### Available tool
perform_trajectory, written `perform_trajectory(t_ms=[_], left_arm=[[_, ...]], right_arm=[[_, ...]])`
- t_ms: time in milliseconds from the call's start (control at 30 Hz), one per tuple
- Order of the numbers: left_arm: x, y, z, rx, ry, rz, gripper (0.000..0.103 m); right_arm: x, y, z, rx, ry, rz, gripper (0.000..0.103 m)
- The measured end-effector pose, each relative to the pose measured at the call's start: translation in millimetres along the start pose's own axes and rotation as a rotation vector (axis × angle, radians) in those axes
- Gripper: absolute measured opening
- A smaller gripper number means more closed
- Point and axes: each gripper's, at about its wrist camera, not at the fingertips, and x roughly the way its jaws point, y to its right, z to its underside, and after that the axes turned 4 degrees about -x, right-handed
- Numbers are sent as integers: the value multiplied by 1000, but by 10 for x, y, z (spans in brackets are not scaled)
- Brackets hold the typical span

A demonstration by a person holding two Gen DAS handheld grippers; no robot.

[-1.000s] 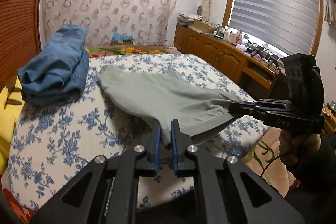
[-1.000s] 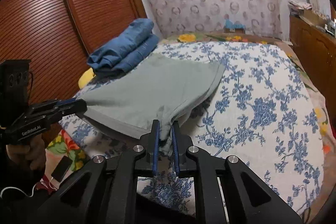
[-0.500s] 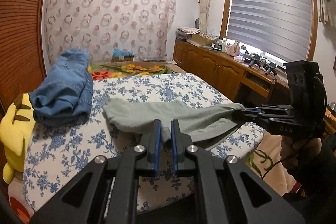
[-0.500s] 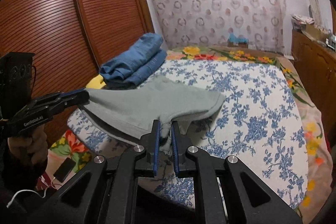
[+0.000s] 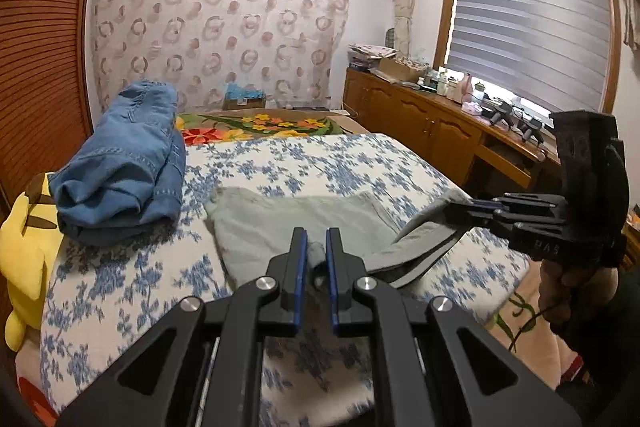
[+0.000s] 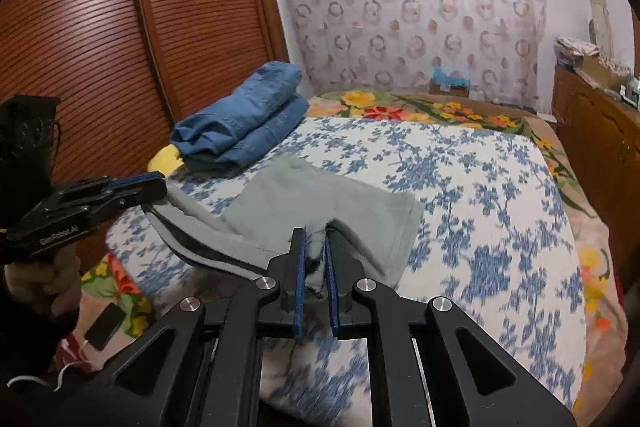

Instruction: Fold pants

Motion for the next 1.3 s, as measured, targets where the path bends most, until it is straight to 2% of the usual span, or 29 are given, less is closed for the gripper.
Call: perform_trajectory(t_ms=[333, 733, 933, 1000, 1033, 1067, 1100, 1167, 1300], left_arm=[[370, -124, -438, 31, 27, -43, 6], [841, -389, -625, 19, -6, -102, 6], [862, -433, -569, 13, -19, -104, 7], [891, -460, -526, 12, -42, -97, 18], [923, -471, -494, 14, -62, -86, 28], [950, -484, -463, 15, -76, -78, 34], [1001, -508, -419, 14, -98, -72, 36], [1085, -552, -361, 9, -135, -74, 36], [1269, -616, -217, -13, -203, -86, 36]], right_arm=[[423, 243, -433, -10, 27, 93, 7], [958, 487, -553, -7, -40, 164, 6], [1227, 578, -589, -8, -76, 181, 6], [1312, 590, -583, -18, -102, 182, 6], [1333, 603, -573, -21, -108, 196, 7], [1341, 620, -568, -17, -115, 198, 10], [1338, 641, -558, -11, -120, 194, 15], [1302, 700, -542, 8, -121, 185, 39], [1156, 837, -485, 30, -106, 195, 42]])
